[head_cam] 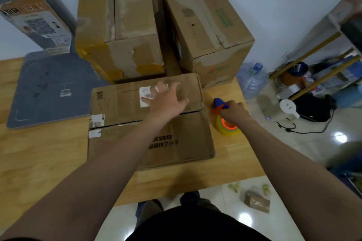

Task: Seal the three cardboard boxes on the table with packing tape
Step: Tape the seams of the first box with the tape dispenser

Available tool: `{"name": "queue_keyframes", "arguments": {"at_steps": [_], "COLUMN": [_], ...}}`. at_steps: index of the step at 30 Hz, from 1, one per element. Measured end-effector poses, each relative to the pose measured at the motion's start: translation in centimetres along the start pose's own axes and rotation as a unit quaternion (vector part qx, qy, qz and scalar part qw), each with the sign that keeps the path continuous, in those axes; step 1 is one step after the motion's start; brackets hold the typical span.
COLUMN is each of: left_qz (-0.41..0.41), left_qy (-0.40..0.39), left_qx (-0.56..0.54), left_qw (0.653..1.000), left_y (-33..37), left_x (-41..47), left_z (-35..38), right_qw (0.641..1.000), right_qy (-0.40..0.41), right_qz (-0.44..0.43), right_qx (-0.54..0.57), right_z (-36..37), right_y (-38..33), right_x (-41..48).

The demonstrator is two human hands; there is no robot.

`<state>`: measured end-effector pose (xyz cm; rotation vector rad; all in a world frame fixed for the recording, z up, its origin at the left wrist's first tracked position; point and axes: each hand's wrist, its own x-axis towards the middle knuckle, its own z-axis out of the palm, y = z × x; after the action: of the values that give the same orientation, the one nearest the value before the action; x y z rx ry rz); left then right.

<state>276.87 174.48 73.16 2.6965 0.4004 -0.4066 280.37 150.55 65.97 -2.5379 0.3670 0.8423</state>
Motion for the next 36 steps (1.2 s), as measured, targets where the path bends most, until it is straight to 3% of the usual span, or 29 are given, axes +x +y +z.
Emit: {"name": "queue_keyframes", "arguments": {"at_steps": [10,13,18,23,31,34,36], "left_qz": [-0.002,-0.001,-0.005,-0.011,-0.007,-0.029,-0.079], "left_qy": [0.048,0.067,0.065,0.037,0.051,-0.001,-0.041], "left_qx": [0.053,0.061,0.057,0.020,-0.166,-0.324,-0.433], "left_qw": [0.997,0.996,0.996,0.999,0.985,0.946,0.897], "left_y": [3.2,3.1,3.1,3.1,2.7,2.3,1.8], "left_x": [2.1,2.4,2.4,2.1,-0.3,-1.7,-2.8], "left_z": [3.9,4.6,4.8,3.8,-0.6,-4.0,-6.4], "right_qw": [0.997,0.998,0.997,0.987,0.949,0.939,0.931], "right_qy": [0.043,0.037,0.051,0.122,0.203,0.207,0.211], "right_qz": [0.063,0.045,0.026,0.001,-0.102,-0.153,-0.193], "right_qx": [-0.022,-0.033,0.045,0.104,0.219,0.227,0.226], "right_z": [2.0,2.2,2.5,0.1,-5.9,-6.9,-6.8], "right_y": [4.0,5.5,6.7,5.8,1.2,-1.8,-4.1], "right_x": [5.2,6.3,6.3,3.1,-4.7,-6.9,-8.3]}}
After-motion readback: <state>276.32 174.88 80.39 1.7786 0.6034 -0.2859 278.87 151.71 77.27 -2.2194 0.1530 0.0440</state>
